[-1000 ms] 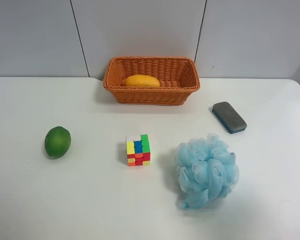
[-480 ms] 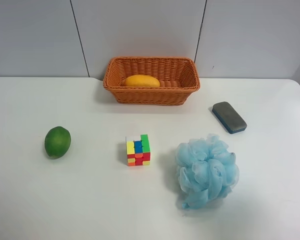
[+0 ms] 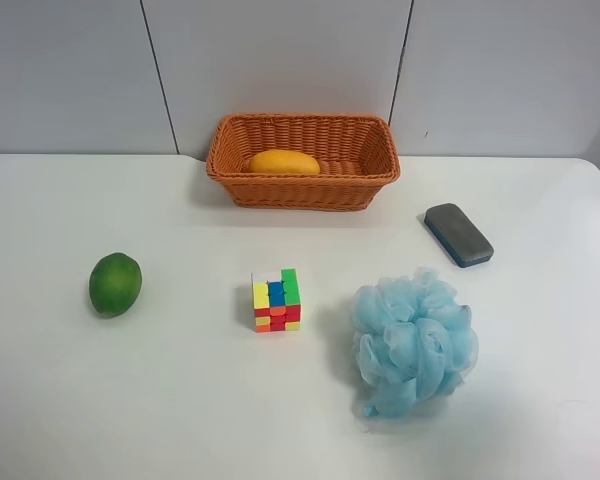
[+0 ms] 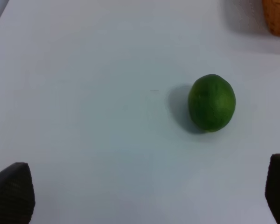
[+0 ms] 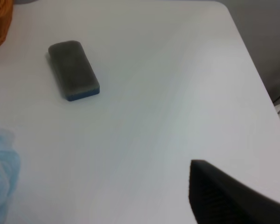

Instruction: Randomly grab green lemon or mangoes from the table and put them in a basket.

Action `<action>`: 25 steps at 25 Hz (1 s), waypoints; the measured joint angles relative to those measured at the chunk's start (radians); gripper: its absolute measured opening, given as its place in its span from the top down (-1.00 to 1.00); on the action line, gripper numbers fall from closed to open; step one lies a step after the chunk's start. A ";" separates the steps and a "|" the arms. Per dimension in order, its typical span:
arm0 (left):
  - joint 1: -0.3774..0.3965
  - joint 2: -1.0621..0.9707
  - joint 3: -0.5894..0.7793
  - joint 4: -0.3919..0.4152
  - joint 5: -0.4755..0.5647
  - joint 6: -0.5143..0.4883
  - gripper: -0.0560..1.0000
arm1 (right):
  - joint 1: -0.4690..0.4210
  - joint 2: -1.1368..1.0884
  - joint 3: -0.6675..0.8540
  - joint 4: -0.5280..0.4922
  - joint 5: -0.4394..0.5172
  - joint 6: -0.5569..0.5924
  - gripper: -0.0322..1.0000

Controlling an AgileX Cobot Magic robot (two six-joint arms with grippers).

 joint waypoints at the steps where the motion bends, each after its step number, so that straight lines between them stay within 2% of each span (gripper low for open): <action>1: -0.017 0.000 0.000 0.002 0.000 -0.005 -0.99 | 0.000 0.000 0.000 0.000 0.000 0.000 -0.64; 6: -0.085 0.000 0.000 0.016 0.000 -0.022 -0.99 | 0.000 0.000 0.000 0.000 0.000 0.000 -0.64; 25: -0.091 -0.004 0.000 0.034 0.000 -0.041 -0.99 | 0.000 0.000 0.000 0.000 0.000 0.000 -0.64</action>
